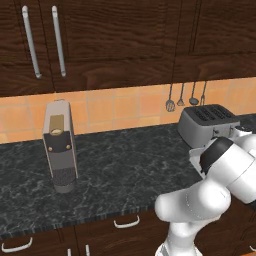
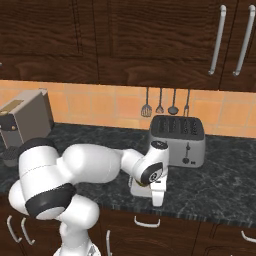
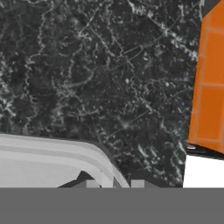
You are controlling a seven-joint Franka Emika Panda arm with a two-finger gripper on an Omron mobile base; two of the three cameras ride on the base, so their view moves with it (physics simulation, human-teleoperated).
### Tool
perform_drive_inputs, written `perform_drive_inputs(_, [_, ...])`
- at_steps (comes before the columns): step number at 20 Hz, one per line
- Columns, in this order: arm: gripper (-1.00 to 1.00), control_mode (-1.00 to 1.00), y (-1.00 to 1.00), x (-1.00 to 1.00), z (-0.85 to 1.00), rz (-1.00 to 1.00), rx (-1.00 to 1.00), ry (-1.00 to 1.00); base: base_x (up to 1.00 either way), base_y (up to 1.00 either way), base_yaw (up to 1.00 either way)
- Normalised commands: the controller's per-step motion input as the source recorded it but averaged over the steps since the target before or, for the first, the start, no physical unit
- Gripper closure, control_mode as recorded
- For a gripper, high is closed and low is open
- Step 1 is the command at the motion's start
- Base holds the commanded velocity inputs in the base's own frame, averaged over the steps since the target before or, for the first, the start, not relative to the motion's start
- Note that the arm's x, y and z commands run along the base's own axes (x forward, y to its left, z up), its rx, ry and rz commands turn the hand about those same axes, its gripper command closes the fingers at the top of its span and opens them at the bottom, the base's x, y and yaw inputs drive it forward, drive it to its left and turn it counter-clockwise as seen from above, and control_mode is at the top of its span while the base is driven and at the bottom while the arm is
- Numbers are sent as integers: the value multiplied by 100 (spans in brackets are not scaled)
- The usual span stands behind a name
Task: Take the meat container that has the chicken drumstick and place it on the second highest rack of the freezer. Then take the vegetable container that has the avocado and squash and place it on the highest rack of the freezer.
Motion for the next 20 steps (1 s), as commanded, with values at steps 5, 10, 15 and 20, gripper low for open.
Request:
perform_drive_inputs(5, [100, -100, 22, -14, 64, -19, 0, -9, 0, 0, 0])
perform_drive_inputs(10, [100, -100, 84, -17, 80, -16, -1, -18, 0, 0, 0])
perform_drive_inputs(15, [100, -100, 90, -51, 93, -1, 0, -8, 0, 0, 0])
perform_drive_inputs(20, [100, -100, 84, -70, 80, 14, -2, -2, 0, 0, 0])
